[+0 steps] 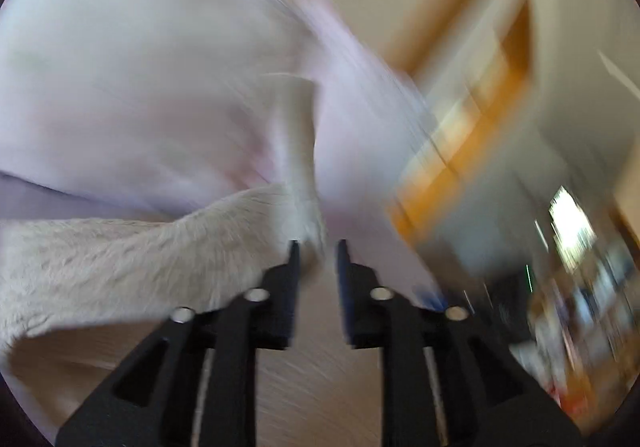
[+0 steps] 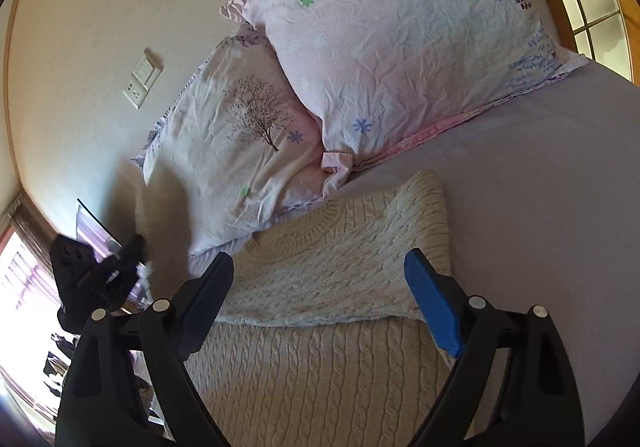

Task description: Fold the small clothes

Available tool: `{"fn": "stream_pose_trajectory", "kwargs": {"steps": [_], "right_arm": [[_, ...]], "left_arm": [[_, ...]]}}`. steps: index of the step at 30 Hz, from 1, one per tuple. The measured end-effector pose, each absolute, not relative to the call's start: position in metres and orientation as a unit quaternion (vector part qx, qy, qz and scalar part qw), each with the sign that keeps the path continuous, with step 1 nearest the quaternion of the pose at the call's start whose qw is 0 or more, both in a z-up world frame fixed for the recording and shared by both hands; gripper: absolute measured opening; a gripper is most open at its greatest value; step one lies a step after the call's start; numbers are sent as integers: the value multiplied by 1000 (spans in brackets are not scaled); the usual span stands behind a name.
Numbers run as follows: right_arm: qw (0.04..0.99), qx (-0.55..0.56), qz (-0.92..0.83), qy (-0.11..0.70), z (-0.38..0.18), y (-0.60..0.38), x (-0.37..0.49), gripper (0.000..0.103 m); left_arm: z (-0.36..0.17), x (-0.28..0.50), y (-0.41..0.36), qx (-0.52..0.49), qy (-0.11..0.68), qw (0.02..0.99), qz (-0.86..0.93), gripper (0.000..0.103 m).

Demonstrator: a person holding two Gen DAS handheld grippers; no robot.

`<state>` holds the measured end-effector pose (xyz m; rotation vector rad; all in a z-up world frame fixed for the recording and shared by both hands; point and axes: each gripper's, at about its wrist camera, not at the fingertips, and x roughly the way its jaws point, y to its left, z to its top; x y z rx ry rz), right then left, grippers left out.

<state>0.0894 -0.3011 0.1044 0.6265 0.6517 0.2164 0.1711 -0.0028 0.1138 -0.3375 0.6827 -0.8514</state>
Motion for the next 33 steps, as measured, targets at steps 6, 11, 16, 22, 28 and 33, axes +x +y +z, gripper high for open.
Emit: {"fn": "stream_pose_trajectory", "kwargs": {"steps": [6, 11, 16, 22, 28, 33], "right_arm": [[900, 269, 139, 313, 113, -319, 43, 95], [864, 283, 233, 346, 95, -328, -9, 95], [805, 276, 305, 427, 55, -324, -65, 95], [760, 333, 280, 482, -10, -330, -80, 87], [735, 375, 306, 474, -42, -314, -77, 79], [733, 377, 334, 458, -43, -304, -76, 37]], "left_arm": [[95, 100, 4, -97, 329, 836, -428, 68], [88, 24, 95, -113, 324, 854, -391, 77], [48, -42, 162, -147, 365, 846, -360, 78], [-14, -70, 196, -187, 425, 823, -327, 78], [-49, -56, 190, -232, 442, 803, -324, 77], [-58, -49, 171, -244, 448, 793, -333, 56]]}}
